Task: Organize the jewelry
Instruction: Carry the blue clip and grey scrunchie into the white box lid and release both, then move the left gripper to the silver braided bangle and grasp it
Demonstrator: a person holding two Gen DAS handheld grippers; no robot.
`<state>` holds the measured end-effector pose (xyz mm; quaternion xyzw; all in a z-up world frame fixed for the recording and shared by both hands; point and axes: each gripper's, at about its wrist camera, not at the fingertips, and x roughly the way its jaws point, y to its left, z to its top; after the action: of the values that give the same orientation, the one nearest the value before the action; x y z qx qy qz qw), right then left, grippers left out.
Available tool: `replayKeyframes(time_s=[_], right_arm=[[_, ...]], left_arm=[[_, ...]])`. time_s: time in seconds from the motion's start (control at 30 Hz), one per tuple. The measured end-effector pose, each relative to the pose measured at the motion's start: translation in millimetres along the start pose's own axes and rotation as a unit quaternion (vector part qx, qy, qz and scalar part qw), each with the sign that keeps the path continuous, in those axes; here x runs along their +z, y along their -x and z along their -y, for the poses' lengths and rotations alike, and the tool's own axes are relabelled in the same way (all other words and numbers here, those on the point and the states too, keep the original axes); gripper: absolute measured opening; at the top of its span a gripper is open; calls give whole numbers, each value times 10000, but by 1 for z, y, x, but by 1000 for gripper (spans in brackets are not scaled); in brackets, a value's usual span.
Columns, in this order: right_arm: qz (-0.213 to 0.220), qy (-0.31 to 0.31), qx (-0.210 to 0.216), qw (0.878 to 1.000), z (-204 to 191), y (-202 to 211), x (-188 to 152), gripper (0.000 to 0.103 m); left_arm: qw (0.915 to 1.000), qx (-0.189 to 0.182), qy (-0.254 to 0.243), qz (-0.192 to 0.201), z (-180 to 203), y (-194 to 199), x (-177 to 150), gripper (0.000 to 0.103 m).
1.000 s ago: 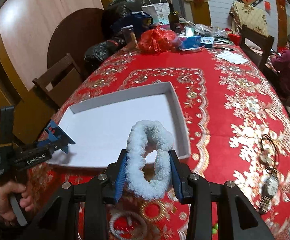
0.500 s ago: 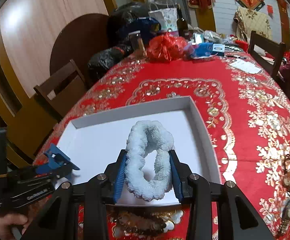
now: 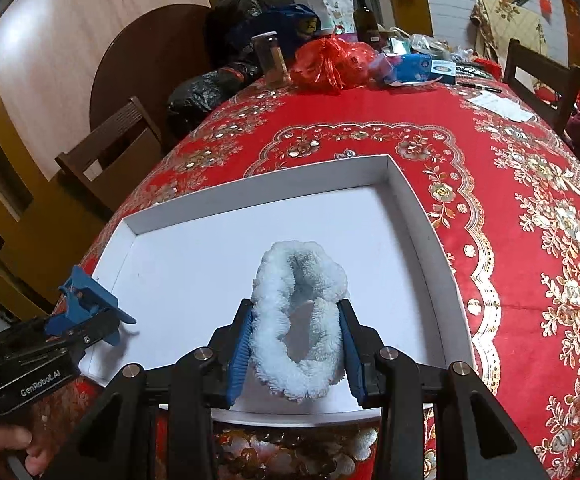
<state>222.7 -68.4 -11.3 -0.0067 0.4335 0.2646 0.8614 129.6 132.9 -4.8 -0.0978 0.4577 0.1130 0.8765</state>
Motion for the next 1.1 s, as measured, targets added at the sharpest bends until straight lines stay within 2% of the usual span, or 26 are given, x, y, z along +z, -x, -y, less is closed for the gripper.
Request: replayKeyframes(time_s=[0.13,0.27,0.37,0.5,0.63,0.7,0.77,1.1], right_arm=[[-90,-5,5,10000,1,-4,-3,39],[-72,-55,50,9999,2,-2,-2,54],[-70,-118,111,9998,2,0,-1,54],[14,-168,169,9997,2,5,1,54],[194,-207,265,9992,2,14,4,56],[269,-218,311,9989,2,18,5,68],[333,-228,284,9988,3,20,5,71],[554,-326,274,9976,14,44,7,71]], left_arm=[[9999,47,135,-97,-4,-17,5,46],[9999,113,108,-29,-1,-24,8,47],[10000,28,85,-34,2,-19,8,49],[9999,-12,156,48,1,-12,10,59],[9995,-49,246,174,-2,-2,13,64],[9993,-53,268,274,-3,3,15,65],[9991,-71,272,327,-3,6,16,66],[9985,-116,244,472,1,15,19,66]])
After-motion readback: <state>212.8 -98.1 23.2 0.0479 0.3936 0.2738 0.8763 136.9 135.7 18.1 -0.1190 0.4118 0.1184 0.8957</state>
